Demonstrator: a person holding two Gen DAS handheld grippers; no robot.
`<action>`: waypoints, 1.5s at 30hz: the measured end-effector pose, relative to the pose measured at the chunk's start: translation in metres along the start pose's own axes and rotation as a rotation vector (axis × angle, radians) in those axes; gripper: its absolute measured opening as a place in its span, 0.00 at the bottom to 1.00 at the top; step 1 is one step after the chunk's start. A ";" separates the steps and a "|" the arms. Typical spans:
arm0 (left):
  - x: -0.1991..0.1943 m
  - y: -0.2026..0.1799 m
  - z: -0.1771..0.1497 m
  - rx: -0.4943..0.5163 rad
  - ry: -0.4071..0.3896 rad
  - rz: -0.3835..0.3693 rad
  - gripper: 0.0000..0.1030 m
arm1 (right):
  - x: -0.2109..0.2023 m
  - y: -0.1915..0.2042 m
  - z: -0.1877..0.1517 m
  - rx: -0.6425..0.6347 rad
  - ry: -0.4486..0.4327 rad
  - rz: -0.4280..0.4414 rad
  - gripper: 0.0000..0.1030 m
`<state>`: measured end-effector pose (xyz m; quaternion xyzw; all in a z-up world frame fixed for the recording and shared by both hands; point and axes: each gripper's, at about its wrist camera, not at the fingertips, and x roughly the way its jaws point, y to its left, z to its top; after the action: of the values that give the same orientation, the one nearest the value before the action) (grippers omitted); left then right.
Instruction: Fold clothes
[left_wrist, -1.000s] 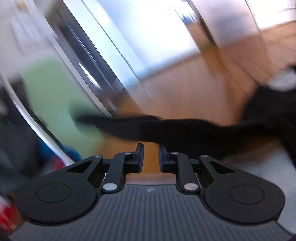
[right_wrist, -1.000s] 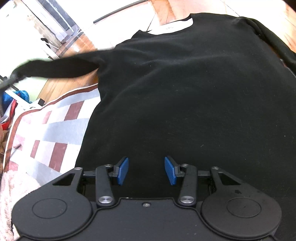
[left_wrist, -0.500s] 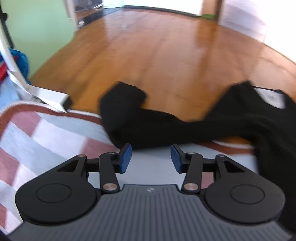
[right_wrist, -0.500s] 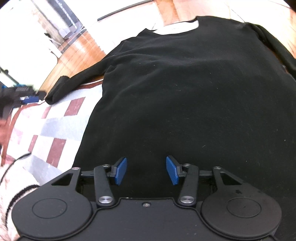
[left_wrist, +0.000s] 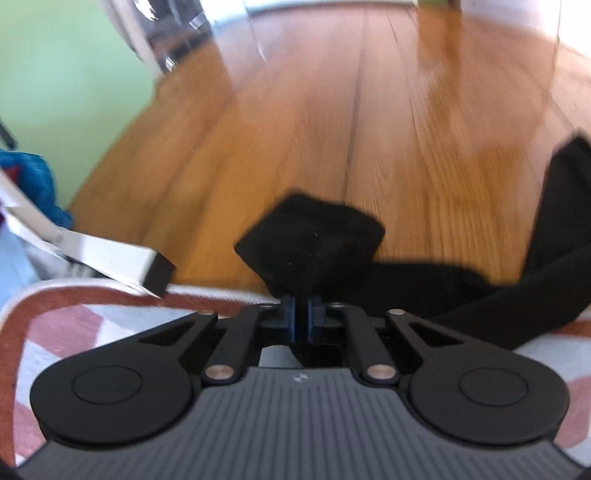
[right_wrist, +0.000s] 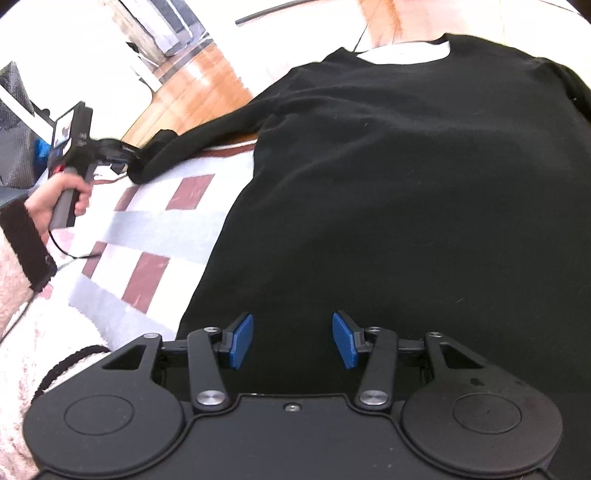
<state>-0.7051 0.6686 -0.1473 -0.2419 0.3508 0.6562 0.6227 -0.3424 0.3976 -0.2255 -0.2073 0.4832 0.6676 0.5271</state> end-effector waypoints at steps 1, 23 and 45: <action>-0.015 0.007 -0.002 -0.051 -0.054 0.004 0.05 | 0.002 0.002 -0.002 0.003 0.003 0.003 0.52; -0.090 0.085 -0.123 -0.634 0.050 0.154 0.34 | 0.025 0.038 -0.027 0.070 0.068 0.289 0.52; -0.171 -0.065 -0.073 -0.351 -0.025 -0.167 0.57 | -0.064 -0.031 -0.011 0.081 -0.275 -0.119 0.53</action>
<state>-0.6314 0.5010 -0.0752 -0.3670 0.2022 0.6561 0.6277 -0.2937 0.3548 -0.1934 -0.1208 0.4198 0.6374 0.6348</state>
